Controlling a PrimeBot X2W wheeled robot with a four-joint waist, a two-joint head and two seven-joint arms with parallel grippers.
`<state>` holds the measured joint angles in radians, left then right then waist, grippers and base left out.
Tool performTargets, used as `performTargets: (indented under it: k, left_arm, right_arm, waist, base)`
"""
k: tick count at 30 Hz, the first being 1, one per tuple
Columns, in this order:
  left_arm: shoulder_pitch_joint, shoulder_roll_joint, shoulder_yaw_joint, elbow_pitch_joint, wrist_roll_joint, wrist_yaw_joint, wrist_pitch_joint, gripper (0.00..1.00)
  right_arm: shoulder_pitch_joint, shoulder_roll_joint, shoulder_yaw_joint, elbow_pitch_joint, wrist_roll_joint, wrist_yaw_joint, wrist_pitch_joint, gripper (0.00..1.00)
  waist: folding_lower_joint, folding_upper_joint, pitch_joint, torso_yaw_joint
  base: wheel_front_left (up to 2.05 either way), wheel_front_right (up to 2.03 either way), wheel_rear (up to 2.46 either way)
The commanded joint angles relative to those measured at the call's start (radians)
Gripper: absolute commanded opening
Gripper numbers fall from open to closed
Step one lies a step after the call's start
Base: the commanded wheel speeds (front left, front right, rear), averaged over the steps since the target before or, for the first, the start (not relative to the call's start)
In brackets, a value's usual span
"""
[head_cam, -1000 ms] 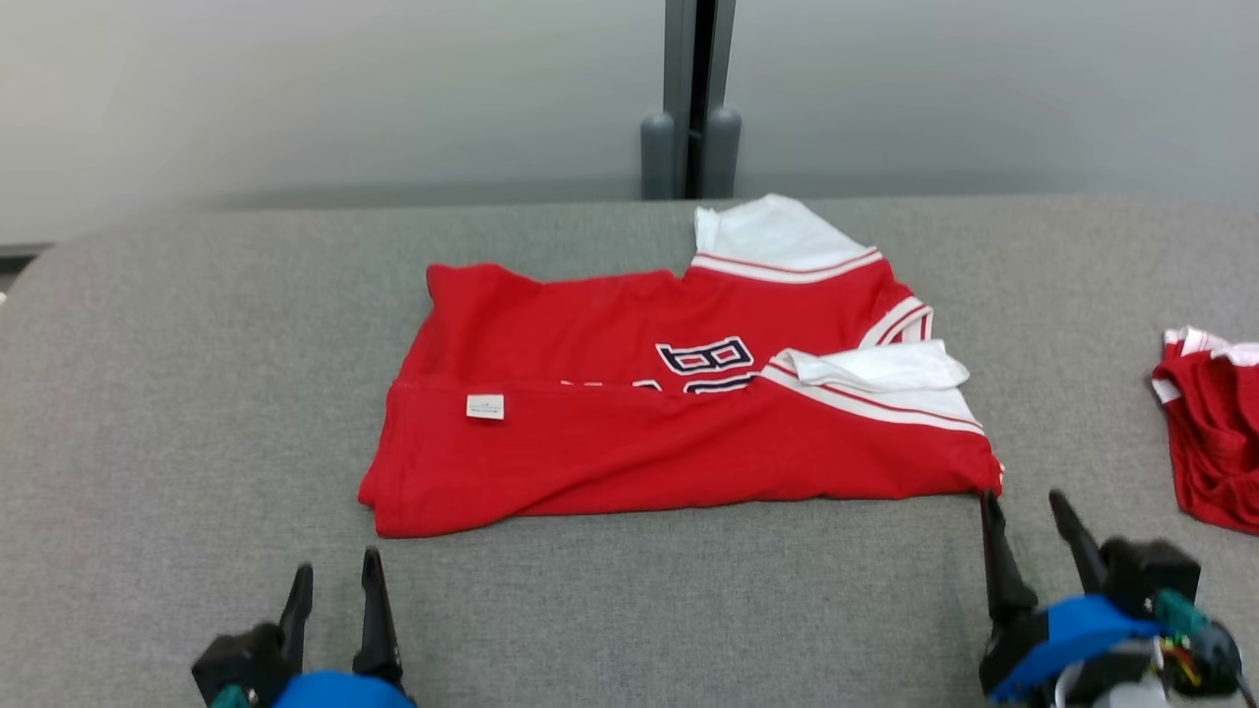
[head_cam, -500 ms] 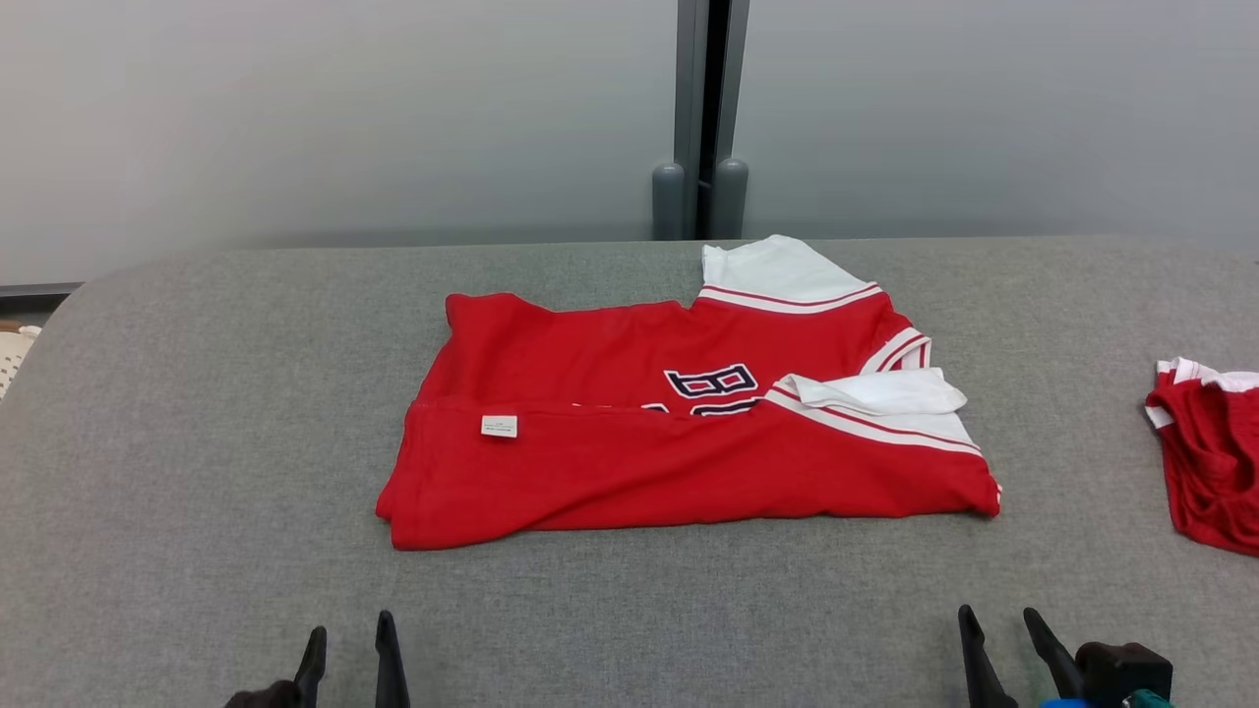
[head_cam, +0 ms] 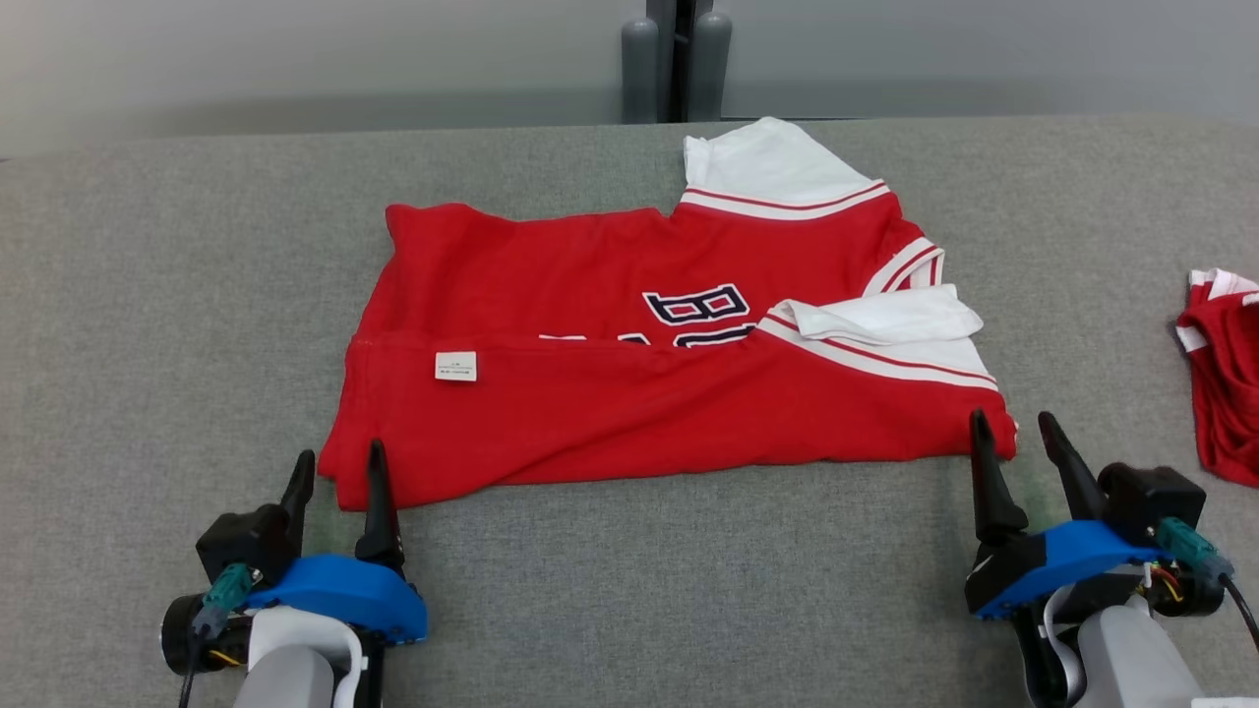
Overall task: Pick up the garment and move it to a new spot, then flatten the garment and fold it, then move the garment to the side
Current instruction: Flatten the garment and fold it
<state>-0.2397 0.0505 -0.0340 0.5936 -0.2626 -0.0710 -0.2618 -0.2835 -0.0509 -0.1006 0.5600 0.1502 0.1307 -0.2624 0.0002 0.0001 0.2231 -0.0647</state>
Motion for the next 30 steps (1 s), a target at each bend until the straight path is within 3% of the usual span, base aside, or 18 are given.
performTargets:
  k: [1, 8, 15, 16, 17, 18, 19, 24, 30]
  left_arm:
    - [-0.029, 0.001, 0.012, 0.007, 0.013, -0.002, -0.005, 1.00]
    - [-0.074, 0.000, 0.038, 0.122, 0.038, -0.005, -0.001, 1.00]
    - [-0.068, -0.003, -0.021, 0.264, -0.013, -0.030, 0.009, 1.00]
    - [-0.067, -0.005, -0.039, 0.307, -0.028, -0.036, 0.013, 1.00]
    - [-0.070, -0.008, -0.058, 0.343, -0.044, -0.045, 0.014, 1.00]
    - [-0.078, -0.011, -0.081, 0.376, -0.061, -0.051, 0.018, 0.58]
    - [-0.086, -0.014, -0.098, 0.403, -0.081, -0.057, 0.020, 0.00]
    - [-0.129, -0.015, -0.143, 0.446, -0.149, -0.062, 0.019, 0.00]
    - [-0.118, 0.004, -0.083, 0.305, -0.140, -0.062, -0.001, 0.00]
  right_arm:
    - [-0.019, -0.001, -0.007, 0.010, -0.010, 0.000, -0.003, 1.00]
    - [-0.100, 0.000, -0.020, 0.151, -0.042, 0.000, -0.003, 1.00]
    - [-0.120, 0.000, -0.059, 0.291, -0.070, -0.001, 0.007, 1.00]
    - [-0.121, 0.000, -0.060, 0.305, -0.062, -0.001, 0.007, 0.77]
    - [-0.125, 0.000, -0.059, 0.313, -0.058, -0.001, 0.007, 0.27]
    - [-0.128, 0.001, -0.051, 0.318, -0.050, -0.001, 0.008, 0.00]
    - [-0.127, 0.002, -0.043, 0.318, -0.043, -0.001, 0.007, 0.00]
    - [-0.104, 0.002, -0.005, 0.252, -0.020, 0.000, 0.002, 0.00]
    - [-0.047, -0.002, -0.059, 0.140, -0.010, 0.000, -0.002, 0.00]
  waist:
    - [-0.0002, -0.0001, 0.022, 0.010]
    - [-0.0002, -0.0001, 0.066, 0.001]
    - [-0.0002, -0.0001, 0.072, 0.007]
    - [-0.0002, -0.0001, 0.071, 0.008]
    - [-0.0002, -0.0001, 0.070, 0.009]
    - [-0.0002, -0.0001, 0.068, 0.009]
    - [-0.0002, -0.0001, 0.064, 0.010]
    - [-0.0002, -0.0001, 0.037, 0.011]
    - [-0.0002, -0.0001, -0.031, 0.015]
  base:
    - [0.00, 0.00, 0.00]
    - [0.00, 0.00, 0.00]
    - [0.00, 0.00, 0.00]
    - [0.00, 0.00, 0.00]
    - [0.00, 0.00, 0.00]
    - [0.00, 0.00, 0.00]
    - [0.00, 0.00, 0.00]
    - [0.00, 0.00, 0.00]
    - [0.00, 0.00, 0.00]
